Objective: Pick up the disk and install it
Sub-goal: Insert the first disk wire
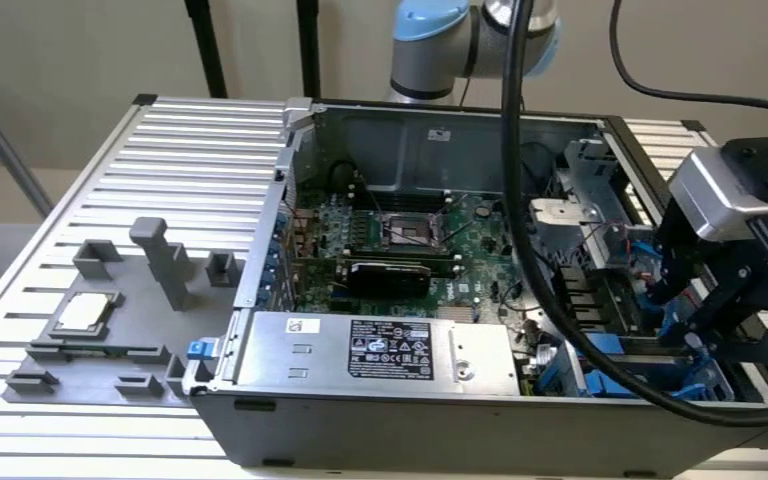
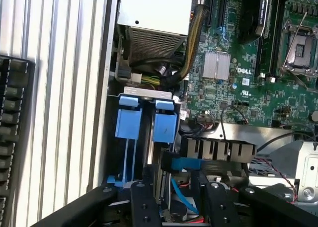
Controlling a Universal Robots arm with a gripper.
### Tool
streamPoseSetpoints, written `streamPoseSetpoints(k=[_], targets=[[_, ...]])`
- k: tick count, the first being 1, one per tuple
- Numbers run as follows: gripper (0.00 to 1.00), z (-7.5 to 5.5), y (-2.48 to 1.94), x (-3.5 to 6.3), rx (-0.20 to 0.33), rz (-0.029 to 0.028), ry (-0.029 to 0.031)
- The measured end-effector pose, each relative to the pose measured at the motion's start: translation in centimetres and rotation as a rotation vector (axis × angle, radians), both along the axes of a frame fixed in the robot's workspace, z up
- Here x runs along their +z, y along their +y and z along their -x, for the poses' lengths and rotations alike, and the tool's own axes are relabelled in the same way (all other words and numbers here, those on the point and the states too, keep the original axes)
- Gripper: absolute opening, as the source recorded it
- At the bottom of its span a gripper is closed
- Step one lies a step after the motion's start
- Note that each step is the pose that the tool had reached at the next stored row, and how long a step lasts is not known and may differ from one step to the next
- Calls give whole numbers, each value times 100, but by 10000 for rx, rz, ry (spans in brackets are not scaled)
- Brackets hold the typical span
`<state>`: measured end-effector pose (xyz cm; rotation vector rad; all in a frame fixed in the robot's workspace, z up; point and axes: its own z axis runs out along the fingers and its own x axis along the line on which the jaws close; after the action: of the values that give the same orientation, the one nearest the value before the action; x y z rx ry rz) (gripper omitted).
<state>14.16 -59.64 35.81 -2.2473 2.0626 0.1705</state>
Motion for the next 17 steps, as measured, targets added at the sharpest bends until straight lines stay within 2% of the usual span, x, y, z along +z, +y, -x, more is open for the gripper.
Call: streamPoseSetpoints(k=[2,4,9,14,17], targets=[[100,-36,-42,0,0,-29,0],[100,-97,-65,1,-2,-68,0],[100,-179,-72,-4,56,-161,-2],[100,-204,-73,-32,286,-179,-4],[100,-225,-72,-45,403,-180,-28]])
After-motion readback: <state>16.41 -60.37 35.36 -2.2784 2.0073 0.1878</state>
